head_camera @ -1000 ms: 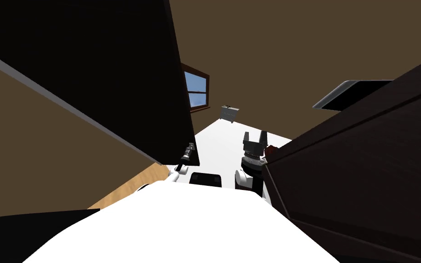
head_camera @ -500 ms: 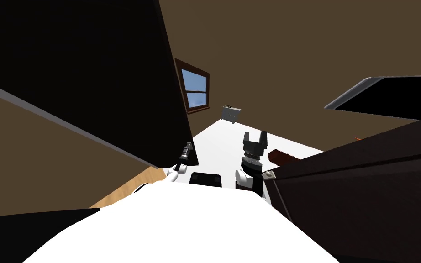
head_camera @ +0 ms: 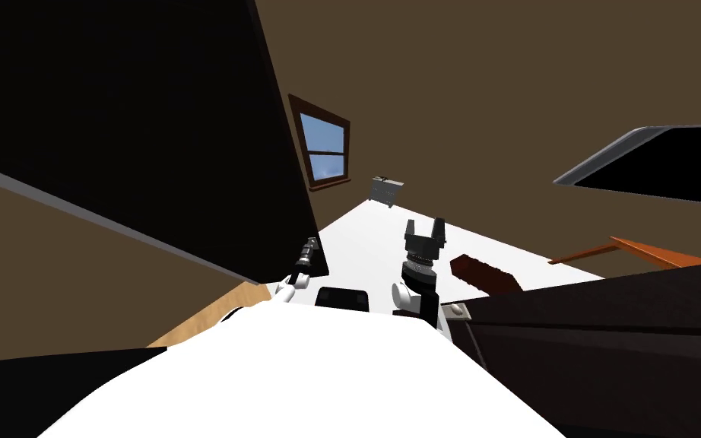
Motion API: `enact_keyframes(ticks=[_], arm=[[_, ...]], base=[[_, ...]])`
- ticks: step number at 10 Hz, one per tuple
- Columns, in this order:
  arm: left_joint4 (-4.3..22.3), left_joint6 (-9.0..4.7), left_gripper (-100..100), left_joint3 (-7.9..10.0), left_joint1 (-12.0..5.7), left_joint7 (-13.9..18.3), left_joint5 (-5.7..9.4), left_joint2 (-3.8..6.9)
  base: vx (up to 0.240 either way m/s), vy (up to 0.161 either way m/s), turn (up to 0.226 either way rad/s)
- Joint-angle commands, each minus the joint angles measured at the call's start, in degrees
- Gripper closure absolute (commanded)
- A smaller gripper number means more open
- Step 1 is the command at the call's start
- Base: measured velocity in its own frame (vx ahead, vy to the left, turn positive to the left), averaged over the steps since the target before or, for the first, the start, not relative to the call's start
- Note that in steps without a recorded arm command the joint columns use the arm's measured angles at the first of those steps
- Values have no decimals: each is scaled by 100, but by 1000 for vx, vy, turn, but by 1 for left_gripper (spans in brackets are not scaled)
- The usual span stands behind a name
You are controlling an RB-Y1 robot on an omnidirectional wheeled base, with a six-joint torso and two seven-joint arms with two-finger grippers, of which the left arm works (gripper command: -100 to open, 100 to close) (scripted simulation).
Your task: Push the door open
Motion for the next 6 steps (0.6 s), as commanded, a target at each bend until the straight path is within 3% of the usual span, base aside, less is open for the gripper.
enact_keyframes(ticks=[1,6], arm=[[-61,23,100,143,48,-36,75,76],[-37,42,100,443,49,-133,247,118]], base=[[177,-85,101],[186,-76,63]])
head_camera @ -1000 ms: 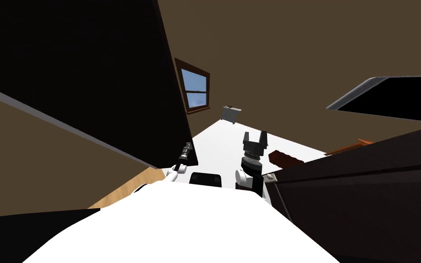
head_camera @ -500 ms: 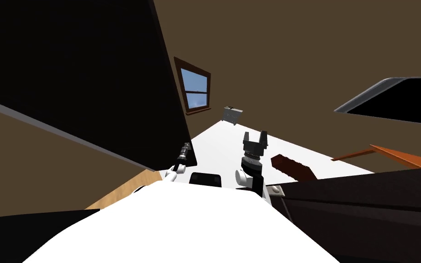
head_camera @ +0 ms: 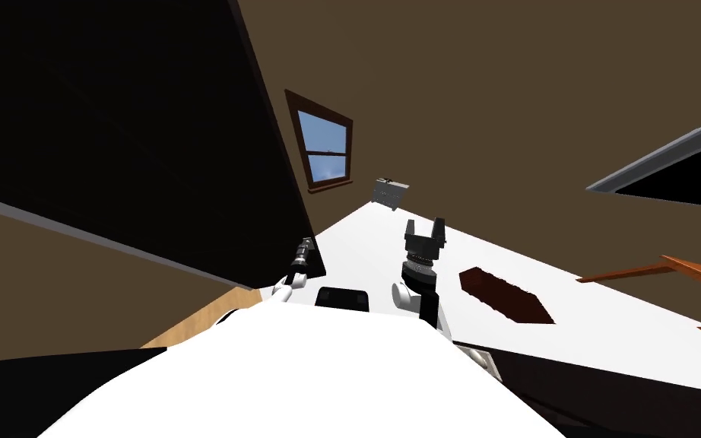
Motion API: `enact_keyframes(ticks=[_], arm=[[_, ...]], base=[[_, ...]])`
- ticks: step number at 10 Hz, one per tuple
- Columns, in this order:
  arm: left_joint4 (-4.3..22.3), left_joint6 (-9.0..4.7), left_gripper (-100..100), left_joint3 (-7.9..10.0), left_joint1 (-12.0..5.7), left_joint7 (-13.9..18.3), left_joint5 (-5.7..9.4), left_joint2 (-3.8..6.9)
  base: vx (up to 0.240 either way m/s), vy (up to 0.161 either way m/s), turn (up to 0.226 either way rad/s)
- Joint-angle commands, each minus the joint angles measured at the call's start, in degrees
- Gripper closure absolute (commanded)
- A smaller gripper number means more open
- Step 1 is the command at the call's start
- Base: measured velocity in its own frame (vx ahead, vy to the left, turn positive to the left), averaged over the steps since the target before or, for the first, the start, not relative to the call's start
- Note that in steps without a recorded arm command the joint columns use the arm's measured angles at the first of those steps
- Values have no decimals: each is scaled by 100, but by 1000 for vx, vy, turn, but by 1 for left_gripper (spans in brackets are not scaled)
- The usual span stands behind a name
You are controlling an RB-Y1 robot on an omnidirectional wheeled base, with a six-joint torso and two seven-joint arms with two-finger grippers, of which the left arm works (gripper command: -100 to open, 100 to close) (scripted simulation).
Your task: Push the door open
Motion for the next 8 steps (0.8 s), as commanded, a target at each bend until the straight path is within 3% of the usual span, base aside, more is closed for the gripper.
enact_keyframes(ticks=[1,8], arm=[[-31,-5,100,127,22,-34,67,51],[-4,15,100,449,23,-138,252,88]], base=[[177,-82,54],[174,-57,53]])
